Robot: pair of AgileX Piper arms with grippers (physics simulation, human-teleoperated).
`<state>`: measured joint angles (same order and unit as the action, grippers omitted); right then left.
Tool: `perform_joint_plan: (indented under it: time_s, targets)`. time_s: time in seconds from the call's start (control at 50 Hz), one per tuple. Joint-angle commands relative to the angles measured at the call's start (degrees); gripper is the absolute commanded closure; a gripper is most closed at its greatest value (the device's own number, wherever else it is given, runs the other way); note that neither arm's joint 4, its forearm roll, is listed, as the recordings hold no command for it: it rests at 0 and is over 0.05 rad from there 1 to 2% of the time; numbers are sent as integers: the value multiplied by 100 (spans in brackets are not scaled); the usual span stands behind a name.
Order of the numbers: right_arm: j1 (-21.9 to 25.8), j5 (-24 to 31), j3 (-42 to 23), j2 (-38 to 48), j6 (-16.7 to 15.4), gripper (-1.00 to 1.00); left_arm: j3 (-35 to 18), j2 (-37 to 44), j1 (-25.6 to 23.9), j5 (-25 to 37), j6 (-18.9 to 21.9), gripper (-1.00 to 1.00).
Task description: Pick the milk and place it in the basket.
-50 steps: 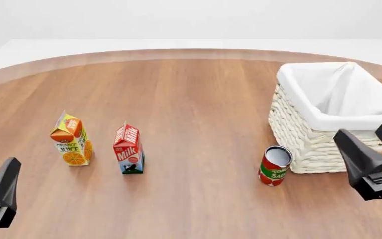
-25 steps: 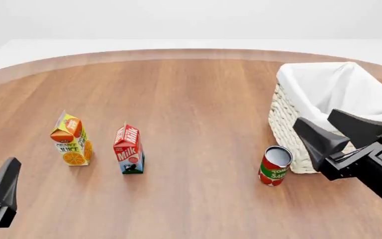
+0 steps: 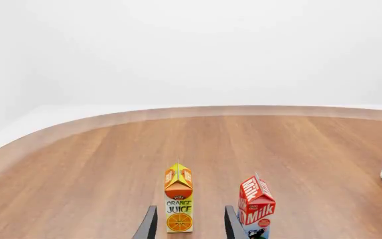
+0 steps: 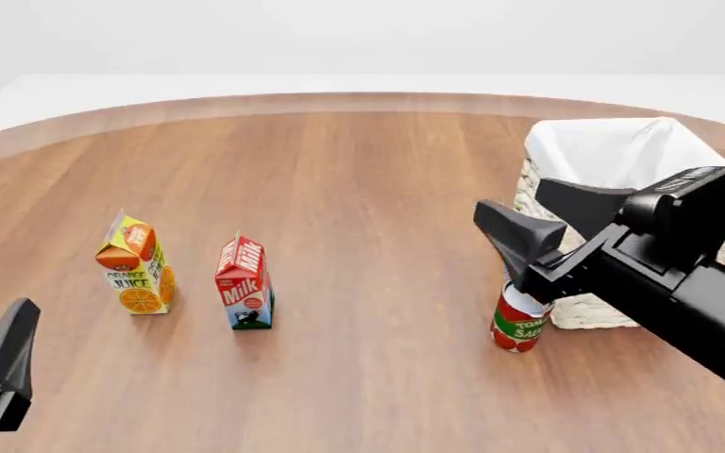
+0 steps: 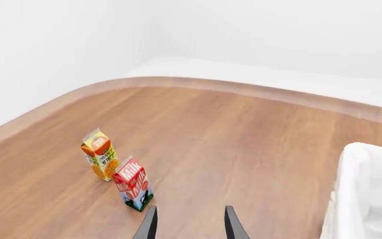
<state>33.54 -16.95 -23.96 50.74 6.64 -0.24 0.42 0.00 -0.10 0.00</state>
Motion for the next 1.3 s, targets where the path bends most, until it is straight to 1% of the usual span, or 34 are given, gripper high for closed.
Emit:
perform_joint_plan:
  time_s: [0.02,0.06,0.1,0.14,0.18,0.26,0.28,0.3,0.42,0.46,0.5,0.6,0.62,0.72,0.76,0.8,0.82,1.12,1.18,1.3]
  targets:
    - [447,-109,-566,775,70,-100,0,0,0,0,0,-100]
    - [442,-112,-628,850,77,-100,0,0,0,0,0,-100]
    - [458,-140,-719,961,244,-100,0,0,0,0,0,-100]
    - [473,-150,-794,1019,341,-100,0,0,0,0,0,-100]
    - [412,-148,-888,1115,504,-100,0,0,0,0,0,-100]
    - [416,-103,-1088,1263,638,-100,0,0,0,0,0,-100]
    - [420,-92,-1144,1318,785,-100,0,0,0,0,0,-100]
    - [418,-68,-1188,1355,846,-100,0,0,0,0,0,-100]
    - [439,150,-1518,1543,945,-100,0,0,0,0,0,-100]
    - [412,191,-1609,1671,1143,-100,0,0,0,0,0,-100]
    - [423,284,-1754,1753,1077,-100,0,0,0,0,0,-100]
    - [445,479,-2014,1914,1168,-100,0,0,0,0,0,-100]
    - [491,532,-2085,1990,1235,-100,0,0,0,0,0,-100]
    - [496,706,-2329,2215,1291,-100,0,0,0,0,0,-100]
    - [549,773,-2382,2266,1431,-100,0,0,0,0,0,-100]
    - [552,810,-2409,2280,1419,-100,0,0,0,0,0,-100]
    - [572,883,-2468,2330,1464,-100,0,0,0,0,0,-100]
    - [537,1202,-2928,2760,1560,-100,0,0,0,0,0,-100]
    - [553,1226,-3003,2849,1660,-100,0,0,0,0,0,-100]
    - [594,1255,-3141,2998,1743,-100,0,0,0,0,0,-100]
